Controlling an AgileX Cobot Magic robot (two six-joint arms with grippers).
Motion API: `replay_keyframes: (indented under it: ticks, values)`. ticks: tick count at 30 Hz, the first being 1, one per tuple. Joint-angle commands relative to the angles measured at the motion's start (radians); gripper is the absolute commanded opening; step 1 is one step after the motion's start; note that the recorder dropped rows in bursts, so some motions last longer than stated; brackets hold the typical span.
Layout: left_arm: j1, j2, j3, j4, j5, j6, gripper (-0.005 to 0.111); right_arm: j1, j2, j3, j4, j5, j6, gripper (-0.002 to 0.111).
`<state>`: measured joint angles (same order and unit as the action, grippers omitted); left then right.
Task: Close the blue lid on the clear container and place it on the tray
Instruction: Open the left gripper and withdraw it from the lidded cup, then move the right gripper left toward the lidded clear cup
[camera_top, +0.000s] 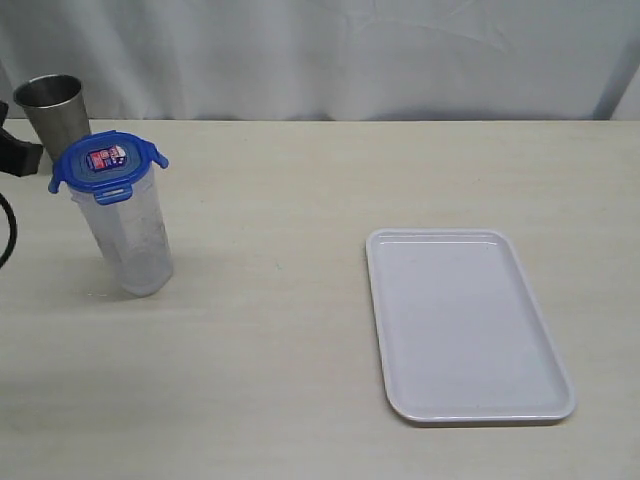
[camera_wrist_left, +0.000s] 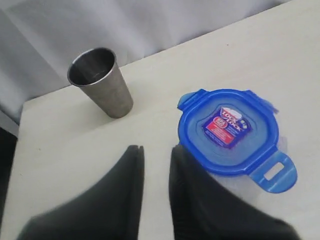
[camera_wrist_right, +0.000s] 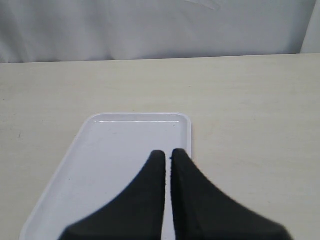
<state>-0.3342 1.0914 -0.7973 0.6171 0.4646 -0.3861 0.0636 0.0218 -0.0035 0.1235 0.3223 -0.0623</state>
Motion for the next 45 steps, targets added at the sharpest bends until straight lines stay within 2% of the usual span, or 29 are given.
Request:
replay_keyframes:
  ticks: [1, 2, 6, 11, 15, 18, 22, 24, 27, 29, 32, 37, 40, 42, 45]
  values:
    - [0.162, 0.022, -0.013, -0.364, -0.091, 0.289, 0.007, 0.004, 0.001, 0.004, 0.0, -0.004, 0.002, 0.005]
    - [0.195, 0.036, -0.021, -0.428, -0.094, 0.346, 0.001, 0.004, 0.001, 0.004, 0.0, -0.004, 0.002, 0.005]
    - [0.285, 0.116, -0.054, -0.672, -0.094, 0.6, 0.0, 0.004, 0.001, 0.004, 0.0, -0.004, 0.002, 0.005]
    - [0.344, 0.243, -0.082, -1.047, -0.087, 1.036, 0.0, 0.004, 0.001, 0.004, 0.0, -0.012, 0.002, 0.005]
    - [0.402, 0.318, -0.126, -1.241, -0.045, 1.226, 0.0, 0.004, 0.001, 0.004, -0.005, -0.073, 0.002, 0.005]
    - [0.457, 0.356, -0.173, -1.364, 0.028, 1.341, 0.0, 0.004, 0.001, 0.004, -0.004, -0.247, -0.002, 0.005]
    - [0.545, 0.391, -0.183, -1.63, 0.127, 1.595, 0.0, 0.004, 0.001, 0.004, -0.001, -0.511, 0.062, 0.005]
    - [0.59, 0.424, -0.183, -1.746, 0.228, 1.722, 0.0, 0.004, 0.001, 0.004, 0.047, -0.594, 0.184, 0.005]
    - [0.627, 0.477, -0.183, -1.82, 0.338, 1.822, 0.0, 0.006, 0.001, 0.004, 0.046, -0.703, 0.347, 0.005]
    - [0.629, 0.505, -0.183, -1.825, 0.346, 1.841, 0.0, 0.008, 0.003, 0.004, -0.09, -0.739, 0.372, 0.005]
    - [0.629, 0.535, -0.183, -1.823, 0.342, 1.854, 0.0, 0.008, 0.048, -0.065, -0.242, -0.732, 0.54, 0.005]
    - [0.629, 0.544, -0.183, -1.823, 0.35, 1.854, 0.0, 0.008, 0.285, -0.267, -0.542, -0.683, 0.808, 0.005]
    - [0.629, 0.544, -0.183, -1.823, 0.333, 1.847, 0.0, 0.008, 0.521, -0.388, -0.877, -0.702, 1.123, 0.005]
    - [0.629, 0.544, -0.183, -1.819, 0.312, 1.816, 0.0, 0.008, 0.684, -0.483, -1.225, -0.813, 1.431, 0.005]
    - [0.629, 0.544, -0.183, -1.801, 0.257, 1.753, 0.0, 0.008, 0.917, -0.653, -1.619, -1.072, 1.716, 0.005]
